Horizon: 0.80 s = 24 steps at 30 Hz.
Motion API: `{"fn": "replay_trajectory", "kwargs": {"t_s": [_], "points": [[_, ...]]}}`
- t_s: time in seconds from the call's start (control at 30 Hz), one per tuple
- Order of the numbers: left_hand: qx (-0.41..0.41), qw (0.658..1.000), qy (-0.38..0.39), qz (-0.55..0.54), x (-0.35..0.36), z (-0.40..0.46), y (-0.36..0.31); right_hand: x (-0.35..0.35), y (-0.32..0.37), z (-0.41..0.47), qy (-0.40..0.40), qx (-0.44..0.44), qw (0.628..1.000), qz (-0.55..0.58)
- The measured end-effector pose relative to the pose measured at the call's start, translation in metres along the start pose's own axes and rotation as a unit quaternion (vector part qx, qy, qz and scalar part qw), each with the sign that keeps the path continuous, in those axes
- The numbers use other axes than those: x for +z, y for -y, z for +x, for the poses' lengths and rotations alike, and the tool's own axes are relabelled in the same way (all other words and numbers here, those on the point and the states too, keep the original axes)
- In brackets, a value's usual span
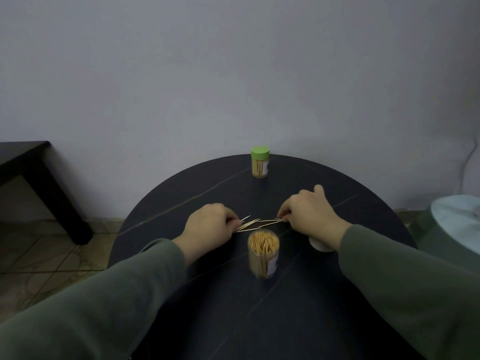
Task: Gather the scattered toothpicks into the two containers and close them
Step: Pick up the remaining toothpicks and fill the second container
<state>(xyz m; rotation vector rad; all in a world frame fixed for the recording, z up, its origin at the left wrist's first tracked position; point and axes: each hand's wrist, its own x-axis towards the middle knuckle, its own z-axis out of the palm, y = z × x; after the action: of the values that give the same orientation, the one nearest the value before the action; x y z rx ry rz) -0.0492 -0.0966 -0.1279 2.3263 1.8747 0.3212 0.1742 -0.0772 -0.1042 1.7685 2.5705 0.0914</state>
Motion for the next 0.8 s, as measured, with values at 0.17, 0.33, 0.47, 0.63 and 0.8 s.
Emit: {"fn": "replay_trajectory", "kwargs": {"t_s": [0.17,0.33,0.47,0.63,0.8], "points": [[0.023,0.998,0.058,0.021,-0.005,0.005,-0.007,0.003,0.004,-0.001,-0.006,-0.001,0.999,0.034],[0.026,0.999,0.044,0.018,-0.007,0.004,-0.013,0.008,0.008,-0.002,-0.035,-0.006,0.997,0.065],[0.040,0.997,0.021,0.067,-0.007,0.003,-0.021,0.008,0.012,0.000,-0.006,-0.041,0.999,-0.014],[0.068,0.987,0.041,0.143,0.001,0.006,-0.027,0.012,0.022,0.003,0.031,-0.065,0.982,-0.177],[0.082,0.981,0.078,0.159,0.000,0.009,-0.028,0.008,0.022,0.002,0.037,-0.069,0.977,-0.198]]}}
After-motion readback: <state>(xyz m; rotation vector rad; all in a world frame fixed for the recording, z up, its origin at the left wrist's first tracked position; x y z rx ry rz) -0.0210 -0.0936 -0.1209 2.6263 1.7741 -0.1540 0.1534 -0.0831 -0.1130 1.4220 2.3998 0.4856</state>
